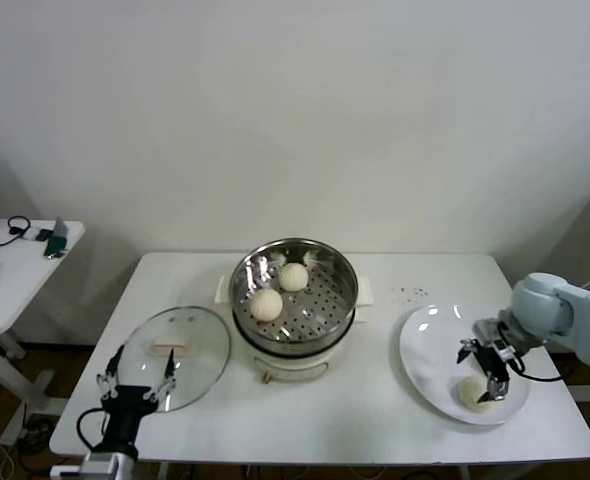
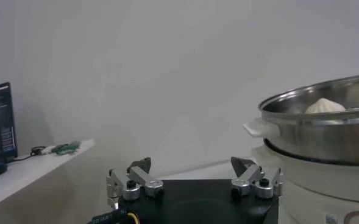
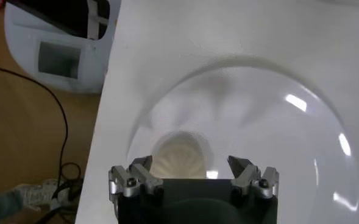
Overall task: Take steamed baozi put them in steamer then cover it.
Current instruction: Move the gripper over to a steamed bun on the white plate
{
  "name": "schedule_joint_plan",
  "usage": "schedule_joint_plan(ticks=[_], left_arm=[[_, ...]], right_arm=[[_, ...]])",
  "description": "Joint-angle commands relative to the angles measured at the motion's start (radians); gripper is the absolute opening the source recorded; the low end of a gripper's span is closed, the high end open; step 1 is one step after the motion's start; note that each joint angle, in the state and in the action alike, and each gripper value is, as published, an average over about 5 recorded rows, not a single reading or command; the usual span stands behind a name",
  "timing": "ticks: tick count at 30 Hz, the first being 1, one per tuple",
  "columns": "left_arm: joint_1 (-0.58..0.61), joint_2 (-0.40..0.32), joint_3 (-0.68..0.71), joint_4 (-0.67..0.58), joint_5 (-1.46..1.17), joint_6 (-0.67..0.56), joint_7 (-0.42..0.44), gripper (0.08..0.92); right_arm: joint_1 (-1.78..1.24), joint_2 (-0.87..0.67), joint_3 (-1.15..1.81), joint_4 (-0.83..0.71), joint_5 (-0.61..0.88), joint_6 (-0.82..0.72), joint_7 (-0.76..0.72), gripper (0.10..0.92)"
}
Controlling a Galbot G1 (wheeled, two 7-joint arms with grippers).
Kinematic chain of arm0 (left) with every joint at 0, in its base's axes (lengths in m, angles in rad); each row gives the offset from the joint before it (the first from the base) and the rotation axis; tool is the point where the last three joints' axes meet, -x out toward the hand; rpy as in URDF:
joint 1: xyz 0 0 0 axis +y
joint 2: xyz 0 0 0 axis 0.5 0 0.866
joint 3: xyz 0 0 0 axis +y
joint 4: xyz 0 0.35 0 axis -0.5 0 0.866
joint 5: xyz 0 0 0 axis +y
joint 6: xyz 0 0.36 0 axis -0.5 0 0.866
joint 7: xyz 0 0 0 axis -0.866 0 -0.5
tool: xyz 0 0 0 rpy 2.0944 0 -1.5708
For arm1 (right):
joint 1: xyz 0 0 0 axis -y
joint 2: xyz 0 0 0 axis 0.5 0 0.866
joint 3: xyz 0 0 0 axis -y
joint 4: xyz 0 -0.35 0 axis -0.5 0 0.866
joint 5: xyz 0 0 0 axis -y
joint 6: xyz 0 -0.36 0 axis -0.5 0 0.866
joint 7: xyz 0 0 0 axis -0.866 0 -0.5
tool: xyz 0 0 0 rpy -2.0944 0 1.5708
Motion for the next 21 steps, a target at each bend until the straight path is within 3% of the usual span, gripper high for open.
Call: schedule_joint_plan(ticks=[1, 21], left_arm=[[-0.001, -0.004, 0.000, 0.005, 0.004, 0.001, 0.000, 0.823], [0.000, -0.007, 0.003, 0.008, 0.006, 0.003, -0.001, 0.823]], right_arm=[[-0.144, -0.023, 0.122, -0.046, -0.066, 0.011, -0.004, 0.823], [-0.158, 0.029, 0.127, -0.090, -0.073, 0.016, -0.019, 0.815]])
